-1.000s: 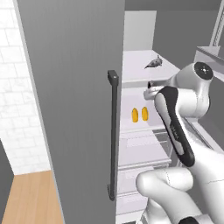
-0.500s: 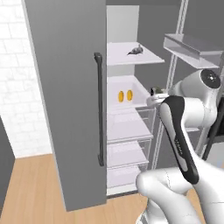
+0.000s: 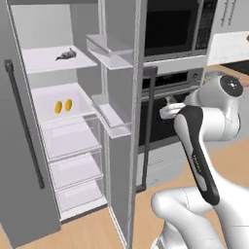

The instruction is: Place one corn and one fish in each tupperware on the nearby counter, to pack two identical lunches.

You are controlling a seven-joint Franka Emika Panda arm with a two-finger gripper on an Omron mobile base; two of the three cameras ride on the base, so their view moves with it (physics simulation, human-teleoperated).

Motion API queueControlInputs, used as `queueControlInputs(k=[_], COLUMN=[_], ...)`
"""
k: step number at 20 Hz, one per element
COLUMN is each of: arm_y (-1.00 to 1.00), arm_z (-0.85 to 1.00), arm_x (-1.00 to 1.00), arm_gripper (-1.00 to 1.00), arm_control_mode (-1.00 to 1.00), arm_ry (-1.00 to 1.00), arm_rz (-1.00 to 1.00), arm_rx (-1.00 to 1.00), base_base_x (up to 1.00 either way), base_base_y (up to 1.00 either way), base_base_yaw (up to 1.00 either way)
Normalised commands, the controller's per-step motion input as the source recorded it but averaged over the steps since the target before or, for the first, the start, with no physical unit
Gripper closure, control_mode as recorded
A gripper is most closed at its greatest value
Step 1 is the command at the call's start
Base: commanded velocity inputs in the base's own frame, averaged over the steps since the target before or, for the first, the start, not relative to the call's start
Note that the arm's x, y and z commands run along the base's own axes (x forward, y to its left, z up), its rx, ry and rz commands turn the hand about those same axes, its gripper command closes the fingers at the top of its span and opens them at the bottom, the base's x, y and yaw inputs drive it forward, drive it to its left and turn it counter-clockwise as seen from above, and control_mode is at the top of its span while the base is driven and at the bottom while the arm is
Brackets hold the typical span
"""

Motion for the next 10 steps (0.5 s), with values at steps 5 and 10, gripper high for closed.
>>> queueControlInputs(k=[5,10], arm_y=[0.0,0.0], arm_z=[0.0,0.0], arm_x=[0.0,0.0], arm_gripper=[1.0,1.0], arm_control_mode=[1.0,1.0], arm_ry=[0.0,0.0], arm_rz=[0.0,0.0], arm_rx=[0.0,0.0], base_base_x=[0.11,0.51], base_base_y=[-0.9,-0.99], base_base_yaw=[-0.49,-0.49])
